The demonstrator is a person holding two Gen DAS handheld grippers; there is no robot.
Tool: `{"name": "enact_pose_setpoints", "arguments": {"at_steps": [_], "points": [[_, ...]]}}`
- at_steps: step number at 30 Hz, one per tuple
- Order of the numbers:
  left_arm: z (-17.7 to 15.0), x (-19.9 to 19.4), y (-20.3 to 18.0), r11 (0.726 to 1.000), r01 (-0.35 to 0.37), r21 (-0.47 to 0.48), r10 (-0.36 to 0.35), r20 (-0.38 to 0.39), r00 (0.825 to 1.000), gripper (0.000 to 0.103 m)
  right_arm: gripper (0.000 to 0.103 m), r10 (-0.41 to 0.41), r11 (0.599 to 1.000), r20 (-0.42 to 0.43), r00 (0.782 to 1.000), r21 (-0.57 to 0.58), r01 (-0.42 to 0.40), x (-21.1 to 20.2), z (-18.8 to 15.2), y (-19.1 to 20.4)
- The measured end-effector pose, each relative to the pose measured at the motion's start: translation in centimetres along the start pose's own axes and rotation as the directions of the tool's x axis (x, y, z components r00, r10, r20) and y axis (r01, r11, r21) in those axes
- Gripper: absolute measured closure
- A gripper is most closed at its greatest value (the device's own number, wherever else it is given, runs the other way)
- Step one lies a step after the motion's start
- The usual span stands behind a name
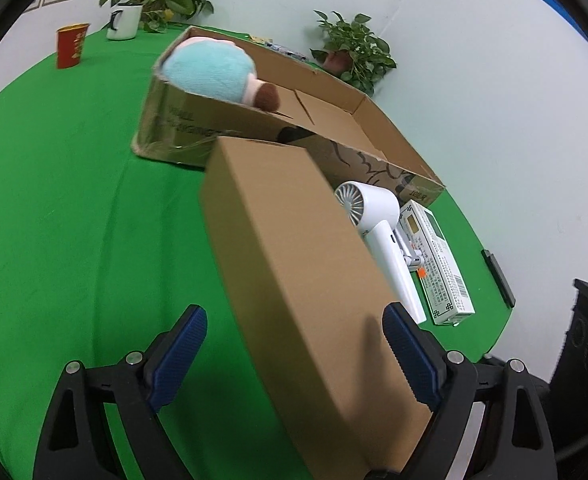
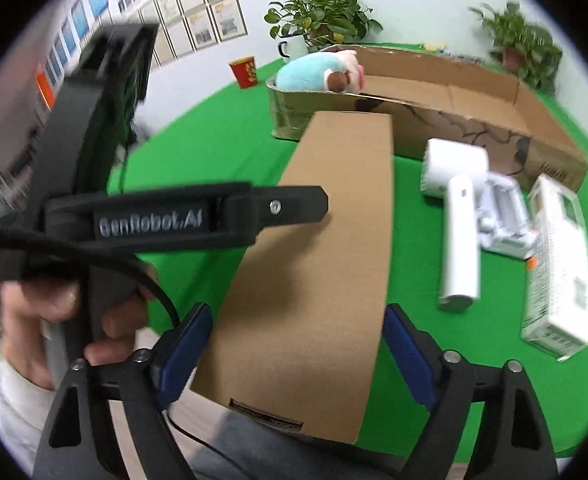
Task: Organize objects
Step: 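Grasp the long brown cardboard box with the left gripper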
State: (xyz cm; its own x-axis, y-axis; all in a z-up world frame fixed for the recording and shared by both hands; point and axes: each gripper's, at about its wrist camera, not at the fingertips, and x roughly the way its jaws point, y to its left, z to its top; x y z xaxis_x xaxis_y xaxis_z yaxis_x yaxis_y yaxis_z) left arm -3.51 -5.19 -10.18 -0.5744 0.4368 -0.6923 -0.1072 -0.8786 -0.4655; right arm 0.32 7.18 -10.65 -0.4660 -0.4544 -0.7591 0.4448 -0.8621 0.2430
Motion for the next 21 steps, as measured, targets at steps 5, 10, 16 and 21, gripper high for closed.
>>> {"name": "enact_pose_setpoints", "arguments": {"at_steps": [5, 10, 16, 21], "points": [[-0.8, -1.4, 1.4, 0.999, 0.004, -0.047, -0.004, 0.001, 1.0, 0.014, 0.046, 0.087, 0.993, 0.007, 0.996, 0.075, -0.088, 0.2, 0.1, -0.5], [-1.0, -1.0, 1.3, 0.997, 0.045, -0.057, -0.046, -0.007, 0.999, 0.02, 0.02, 0.043, 0.999, -0.01, 0.999, -0.015, -0.043, 0.0, -0.2, 1.3], [-0.8, 0.2, -0.3, 1.0, 0.023, -0.015, -0.023, -0.031, 0.999, 0.021, 0.017, -0.033, 0.988, 0.024, 0.999, -0.151, 0.036, -0.4, -1.4, 4.0], [-0.8, 0.4, -0.7, 0.999, 0.043, -0.003, -0.043, -0.053, 0.998, 0.03, 0.01, -0.1, 0.971, 0.048, 0.994, -0.214, 0.108, -0.6, -1.5, 4.7]]}}
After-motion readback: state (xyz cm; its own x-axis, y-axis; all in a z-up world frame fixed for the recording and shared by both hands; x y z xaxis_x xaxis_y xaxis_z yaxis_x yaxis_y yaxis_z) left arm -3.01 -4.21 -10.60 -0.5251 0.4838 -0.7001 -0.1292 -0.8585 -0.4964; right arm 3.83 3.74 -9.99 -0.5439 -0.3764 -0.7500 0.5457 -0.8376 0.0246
